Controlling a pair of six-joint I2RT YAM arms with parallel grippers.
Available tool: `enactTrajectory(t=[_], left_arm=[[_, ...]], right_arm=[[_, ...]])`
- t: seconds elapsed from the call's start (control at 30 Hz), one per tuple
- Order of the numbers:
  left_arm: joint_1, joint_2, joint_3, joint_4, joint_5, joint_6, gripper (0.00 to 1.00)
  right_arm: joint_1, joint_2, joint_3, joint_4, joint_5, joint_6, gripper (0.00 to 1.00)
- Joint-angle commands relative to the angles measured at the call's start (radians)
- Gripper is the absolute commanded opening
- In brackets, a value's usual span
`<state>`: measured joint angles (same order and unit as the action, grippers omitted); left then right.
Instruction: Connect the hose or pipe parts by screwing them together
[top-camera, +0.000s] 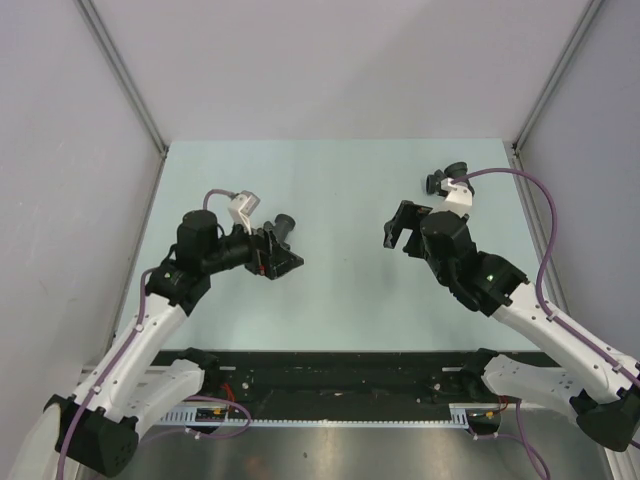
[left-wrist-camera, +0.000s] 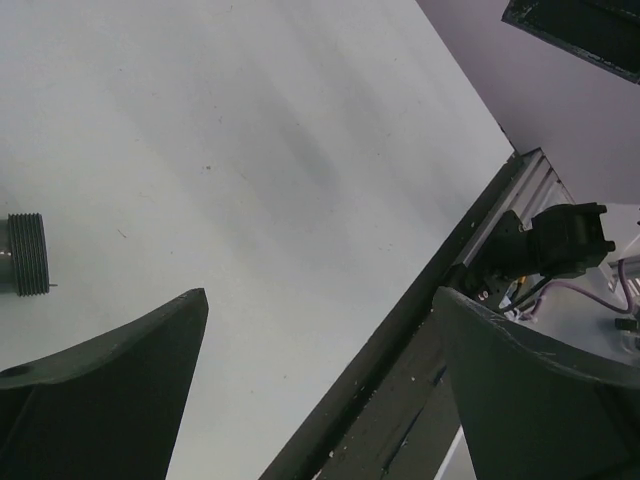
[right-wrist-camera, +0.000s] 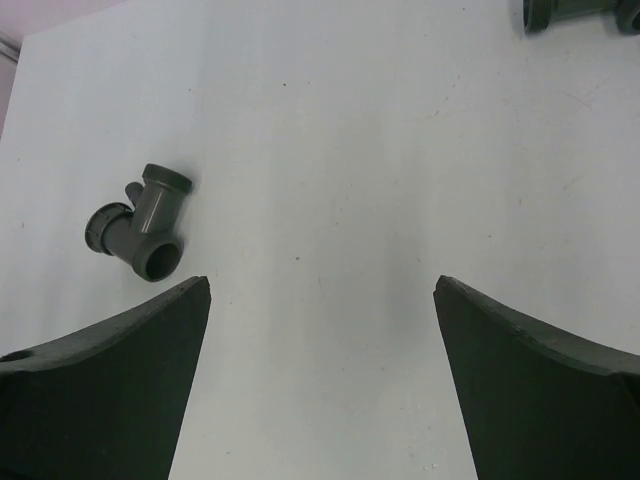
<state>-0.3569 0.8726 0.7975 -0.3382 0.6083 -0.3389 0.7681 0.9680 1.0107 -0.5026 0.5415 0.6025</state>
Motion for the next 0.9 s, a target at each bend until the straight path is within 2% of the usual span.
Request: enactTrajectory(t=[0.0, 0.17, 0.3, 0.37, 0.4, 0.43, 0.57, 0.7, 0.73, 0.87], left_arm=[[0.001, -0.023, -0.009, 0.027, -0.033, 0.008, 1.00], [0.001, -0.073, -0.021, 0.027, -0.142, -0.003, 1.00], [0.001, -0.151, -0.046, 0.028, -0.364, -0.040, 1.00], [0.001, -0.202, -0.057, 0.028, -0.465, -0.078, 1.00], [0.003, -0.217, -0.069, 0.028, -0.552, -0.090, 1.00], [0.004, -0.236, -0.075, 0.030, -0.580, -0.097, 1.00], [0.007, -0.325, -0.101, 0.028, -0.648, -0.072, 1.00], [0.007, -0.375, -0.121, 0.030, -0.679, -0.063, 0.99], [0.007, -0.382, -0.121, 0.030, -0.688, -0.058, 1.00], [0.007, -0.400, -0.129, 0.030, -0.720, -0.029, 0.99]], right_arm=[[-0.004, -0.008, 0.005, 0.036, 0.009, 0.011, 1.00], [-0.004, 0.032, 0.005, 0.087, -0.041, -0.007, 1.00], [-0.004, 0.113, -0.001, 0.186, -0.128, -0.102, 1.00], [-0.004, 0.184, -0.006, 0.303, -0.201, -0.186, 1.00], [-0.003, 0.208, -0.014, 0.353, -0.298, -0.222, 1.00], [0.000, 0.245, -0.029, 0.460, -0.334, -0.246, 1.00], [0.013, 0.490, -0.029, 0.697, -0.457, -0.354, 1.00], [0.026, 0.663, -0.029, 0.918, -0.596, -0.438, 0.99], [0.030, 0.704, -0.029, 1.011, -0.616, -0.449, 0.98], [0.031, 0.859, -0.017, 1.185, -0.727, -0.460, 0.97]])
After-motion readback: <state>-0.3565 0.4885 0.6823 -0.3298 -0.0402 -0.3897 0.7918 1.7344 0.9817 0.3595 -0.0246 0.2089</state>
